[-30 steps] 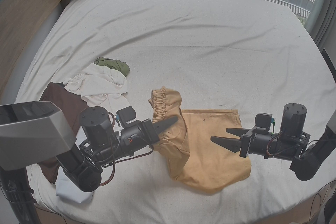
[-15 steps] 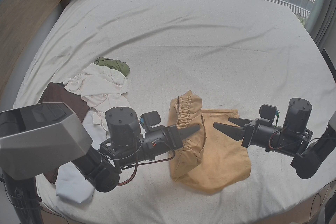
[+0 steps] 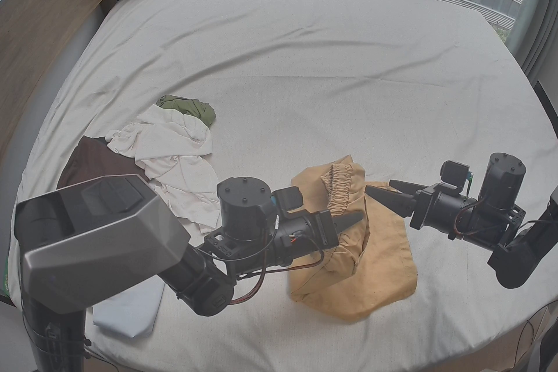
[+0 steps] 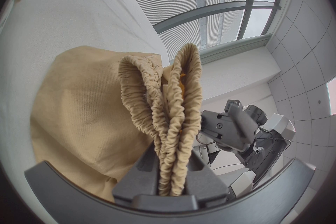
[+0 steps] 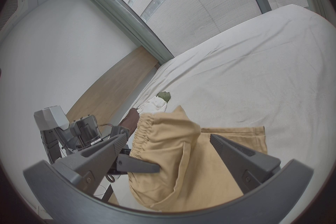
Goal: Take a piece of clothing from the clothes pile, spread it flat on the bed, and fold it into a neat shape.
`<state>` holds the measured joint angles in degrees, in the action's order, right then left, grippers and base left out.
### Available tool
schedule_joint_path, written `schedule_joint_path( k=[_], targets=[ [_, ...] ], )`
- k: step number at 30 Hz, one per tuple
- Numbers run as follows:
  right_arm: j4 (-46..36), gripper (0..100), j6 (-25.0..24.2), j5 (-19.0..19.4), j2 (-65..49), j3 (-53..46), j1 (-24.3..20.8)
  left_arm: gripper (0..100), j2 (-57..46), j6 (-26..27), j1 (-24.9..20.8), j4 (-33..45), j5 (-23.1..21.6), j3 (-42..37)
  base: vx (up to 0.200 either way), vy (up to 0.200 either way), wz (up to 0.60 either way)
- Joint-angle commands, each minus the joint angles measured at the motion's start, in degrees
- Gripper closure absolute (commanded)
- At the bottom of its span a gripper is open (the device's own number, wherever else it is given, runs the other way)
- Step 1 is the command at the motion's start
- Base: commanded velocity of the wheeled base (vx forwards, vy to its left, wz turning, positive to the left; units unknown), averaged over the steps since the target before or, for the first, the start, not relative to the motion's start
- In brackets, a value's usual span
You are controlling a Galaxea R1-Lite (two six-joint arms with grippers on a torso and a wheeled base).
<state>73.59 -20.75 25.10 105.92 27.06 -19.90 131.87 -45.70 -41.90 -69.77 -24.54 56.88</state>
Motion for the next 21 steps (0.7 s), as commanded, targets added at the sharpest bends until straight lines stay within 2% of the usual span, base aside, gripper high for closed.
schedule_joint_path(
  k=[1,21],
  targets=[
    [0.1,0,0.0,0.0,-0.8,0.6,0.9,100,2.4,0.0,-0.6,0.1,0.0,1.6,0.000,0.000,0.00],
    [0.0,0,0.0,0.0,-1.2,0.6,0.9,100,3.9,0.1,-1.1,2.1,0.4,4.6,0.000,0.000,0.00]
  ],
)
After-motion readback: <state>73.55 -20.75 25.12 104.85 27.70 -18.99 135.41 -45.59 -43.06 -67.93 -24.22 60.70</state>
